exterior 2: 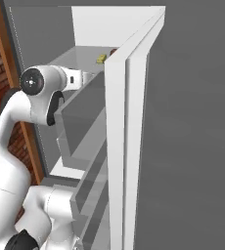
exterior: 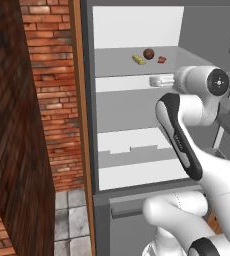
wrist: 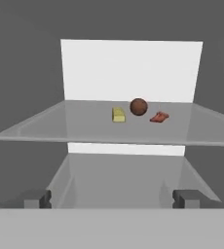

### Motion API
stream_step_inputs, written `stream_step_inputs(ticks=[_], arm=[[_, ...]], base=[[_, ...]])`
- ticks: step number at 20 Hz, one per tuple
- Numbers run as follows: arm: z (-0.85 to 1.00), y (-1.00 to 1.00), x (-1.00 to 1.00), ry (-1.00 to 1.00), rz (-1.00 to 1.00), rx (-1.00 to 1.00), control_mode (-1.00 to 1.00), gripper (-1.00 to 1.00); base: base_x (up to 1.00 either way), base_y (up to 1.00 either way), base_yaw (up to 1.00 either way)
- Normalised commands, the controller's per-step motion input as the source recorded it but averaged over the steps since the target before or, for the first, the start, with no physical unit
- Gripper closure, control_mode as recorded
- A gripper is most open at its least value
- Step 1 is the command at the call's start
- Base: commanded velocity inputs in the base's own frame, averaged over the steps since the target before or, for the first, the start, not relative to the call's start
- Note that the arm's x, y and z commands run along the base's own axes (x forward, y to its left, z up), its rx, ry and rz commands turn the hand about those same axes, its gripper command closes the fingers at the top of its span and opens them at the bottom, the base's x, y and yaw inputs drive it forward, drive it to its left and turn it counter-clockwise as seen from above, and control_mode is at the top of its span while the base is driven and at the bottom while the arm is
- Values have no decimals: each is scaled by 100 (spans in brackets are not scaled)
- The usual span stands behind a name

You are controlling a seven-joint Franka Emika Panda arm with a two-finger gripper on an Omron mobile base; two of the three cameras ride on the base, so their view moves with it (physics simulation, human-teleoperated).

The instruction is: Pick the egg and butter from the fridge and place them by the bowl for mixing.

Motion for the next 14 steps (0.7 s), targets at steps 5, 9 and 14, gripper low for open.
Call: stream_step_inputs(ticks=[5, 9, 14], arm=[[34, -1, 29, 5, 0, 0, -100, -100], [31, 0, 20, 12, 0, 0, -100, -100], [10, 1, 39, 1, 1, 1, -100, -100]], base=[[0, 0, 0], [0, 0, 0], [0, 0, 0]])
